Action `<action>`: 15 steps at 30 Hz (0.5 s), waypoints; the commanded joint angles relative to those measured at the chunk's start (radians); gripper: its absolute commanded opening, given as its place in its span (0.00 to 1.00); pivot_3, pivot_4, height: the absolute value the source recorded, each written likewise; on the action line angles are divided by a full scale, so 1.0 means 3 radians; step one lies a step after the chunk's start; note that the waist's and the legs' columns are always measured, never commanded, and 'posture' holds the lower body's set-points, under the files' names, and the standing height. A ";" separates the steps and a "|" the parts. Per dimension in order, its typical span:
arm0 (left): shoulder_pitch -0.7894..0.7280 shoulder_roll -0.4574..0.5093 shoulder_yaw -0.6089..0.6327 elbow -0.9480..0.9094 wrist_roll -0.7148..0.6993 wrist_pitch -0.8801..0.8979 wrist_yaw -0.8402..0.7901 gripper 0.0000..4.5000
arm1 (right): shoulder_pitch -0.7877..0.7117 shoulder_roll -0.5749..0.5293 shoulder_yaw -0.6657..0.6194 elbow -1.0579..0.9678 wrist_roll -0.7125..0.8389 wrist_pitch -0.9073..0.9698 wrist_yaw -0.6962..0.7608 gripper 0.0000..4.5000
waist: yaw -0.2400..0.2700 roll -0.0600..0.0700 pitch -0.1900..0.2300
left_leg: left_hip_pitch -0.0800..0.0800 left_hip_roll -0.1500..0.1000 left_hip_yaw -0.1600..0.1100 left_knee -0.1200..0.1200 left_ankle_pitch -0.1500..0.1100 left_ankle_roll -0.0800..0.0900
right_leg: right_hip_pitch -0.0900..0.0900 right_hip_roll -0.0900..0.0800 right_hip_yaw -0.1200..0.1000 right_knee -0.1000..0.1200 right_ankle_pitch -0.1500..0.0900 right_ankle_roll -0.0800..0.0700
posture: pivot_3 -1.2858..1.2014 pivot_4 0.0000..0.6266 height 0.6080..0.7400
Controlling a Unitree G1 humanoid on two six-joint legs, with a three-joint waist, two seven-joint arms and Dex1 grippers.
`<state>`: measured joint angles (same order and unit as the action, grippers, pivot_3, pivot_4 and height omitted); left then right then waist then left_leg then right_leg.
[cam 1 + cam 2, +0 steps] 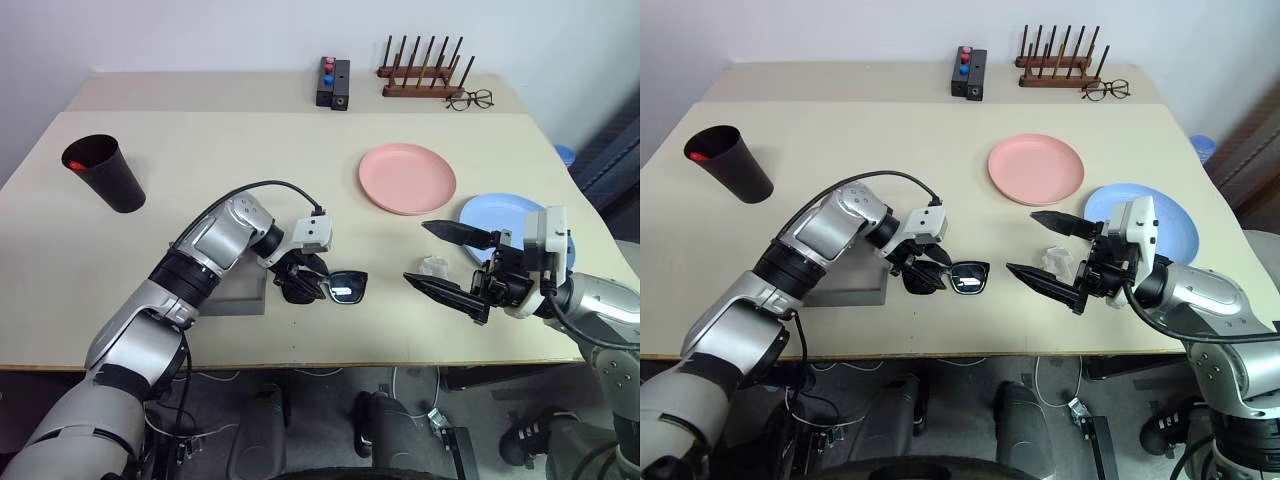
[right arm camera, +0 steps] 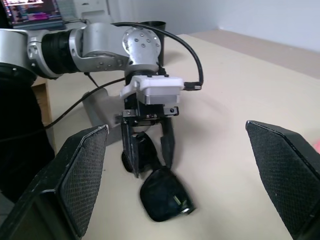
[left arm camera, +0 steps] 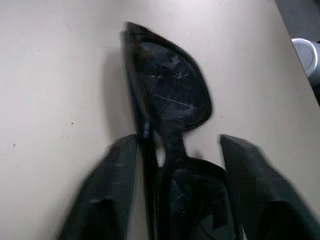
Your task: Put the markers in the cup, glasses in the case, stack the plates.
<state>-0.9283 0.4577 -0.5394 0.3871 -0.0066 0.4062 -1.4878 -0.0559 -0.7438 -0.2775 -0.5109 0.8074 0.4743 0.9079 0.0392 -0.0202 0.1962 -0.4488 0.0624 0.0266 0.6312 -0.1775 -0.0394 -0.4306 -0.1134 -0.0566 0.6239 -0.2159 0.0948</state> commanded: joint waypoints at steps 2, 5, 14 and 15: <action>-0.0009 0.0011 0.0010 0.0015 0.0048 -0.0044 -0.0027 0.02 | 0.0002 -0.0005 -0.0100 -0.0118 0.0007 -0.0079 -0.0016 1.00 | 0.0007 0.0004 -0.0003 | 0.0003 0.0000 0.0000 0.0000 0.0000 0.0000 | 0.0004 0.0000 0.0000 -0.0001 0.0000 0.0000 | 0.52 0.24 1.00; -0.0019 0.0038 0.0012 0.0021 0.0052 -0.0065 -0.0072 0.01 | -0.0015 -0.0010 -0.0099 -0.0102 -0.0003 -0.0080 -0.0020 1.00 | 0.0002 0.0012 -0.0008 | 0.0018 -0.0001 -0.0001 0.0001 -0.0001 0.0000 | 0.0024 0.0000 -0.0001 -0.0012 -0.0006 0.0009 | 0.52 0.24 1.00; -0.0204 0.0102 0.0182 -0.0120 -0.0239 0.0487 -0.0321 0.01 | -0.0128 0.0011 -0.0022 -0.0047 -0.0068 -0.0090 -0.0046 1.00 | -0.0004 0.0014 -0.0009 | 0.0015 -0.0001 -0.0002 -0.0001 -0.0001 0.0001 | 0.0020 0.0000 0.0000 -0.0013 -0.0005 0.0008 | 0.52 0.24 1.00; -0.0228 0.0109 0.0197 -0.0122 -0.0269 0.0550 -0.0338 0.01 | -0.0137 0.0014 -0.0017 -0.0042 -0.0075 -0.0090 -0.0044 1.00 | -0.0006 0.0014 -0.0009 | 0.0014 -0.0001 -0.0002 -0.0001 -0.0001 0.0001 | 0.0019 0.0001 0.0000 -0.0012 -0.0005 0.0008 | 0.52 0.24 1.00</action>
<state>-0.9598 0.4723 -0.5209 0.3693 -0.0727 0.5362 -1.5784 -0.0846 -0.7440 -0.2786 -0.5090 0.7865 0.4709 0.8929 0.0373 -0.0160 0.1936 -0.4447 0.0623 0.0260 0.6309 -0.1778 -0.0392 -0.4253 -0.1131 -0.0567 0.6203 -0.2174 0.0973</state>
